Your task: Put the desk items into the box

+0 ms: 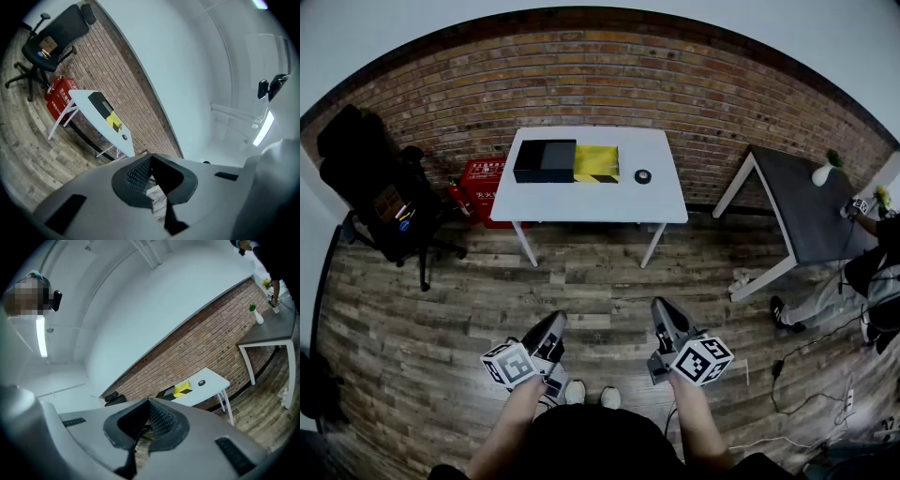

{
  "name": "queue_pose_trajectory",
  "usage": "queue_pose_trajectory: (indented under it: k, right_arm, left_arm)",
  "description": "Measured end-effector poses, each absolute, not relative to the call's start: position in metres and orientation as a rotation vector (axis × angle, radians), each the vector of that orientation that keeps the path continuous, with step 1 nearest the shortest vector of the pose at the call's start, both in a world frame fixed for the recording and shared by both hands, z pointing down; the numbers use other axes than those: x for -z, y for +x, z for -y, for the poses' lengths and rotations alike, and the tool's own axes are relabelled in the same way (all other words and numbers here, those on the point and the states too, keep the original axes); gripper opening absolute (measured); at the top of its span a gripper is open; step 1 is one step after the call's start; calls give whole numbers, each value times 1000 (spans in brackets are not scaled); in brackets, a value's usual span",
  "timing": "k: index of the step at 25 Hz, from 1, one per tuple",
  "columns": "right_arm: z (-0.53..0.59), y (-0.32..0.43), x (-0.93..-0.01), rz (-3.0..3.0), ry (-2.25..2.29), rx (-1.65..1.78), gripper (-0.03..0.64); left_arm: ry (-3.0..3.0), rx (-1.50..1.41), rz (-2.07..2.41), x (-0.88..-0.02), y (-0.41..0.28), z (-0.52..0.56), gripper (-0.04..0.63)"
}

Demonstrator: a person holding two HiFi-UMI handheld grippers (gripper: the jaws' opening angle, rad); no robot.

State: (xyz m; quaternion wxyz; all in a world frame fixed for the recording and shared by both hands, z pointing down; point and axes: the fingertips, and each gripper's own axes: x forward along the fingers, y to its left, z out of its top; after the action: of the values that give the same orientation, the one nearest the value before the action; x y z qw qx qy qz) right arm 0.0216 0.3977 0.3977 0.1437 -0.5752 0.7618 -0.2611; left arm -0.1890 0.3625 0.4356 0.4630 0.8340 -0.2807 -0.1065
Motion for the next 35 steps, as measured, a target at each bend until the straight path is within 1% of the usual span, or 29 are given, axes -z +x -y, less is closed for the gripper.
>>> queue_pose_trajectory:
  k: [26,35]
  right_arm:
    - [-372,-32,-393,-2097,-1686,762,20]
    - [-356,-36,-394,-2083,-1709,759,20]
  left_arm:
    - [2065,270,594,-440,-238,-320,11]
    - [2051,260,573,-448,-243,-302,12]
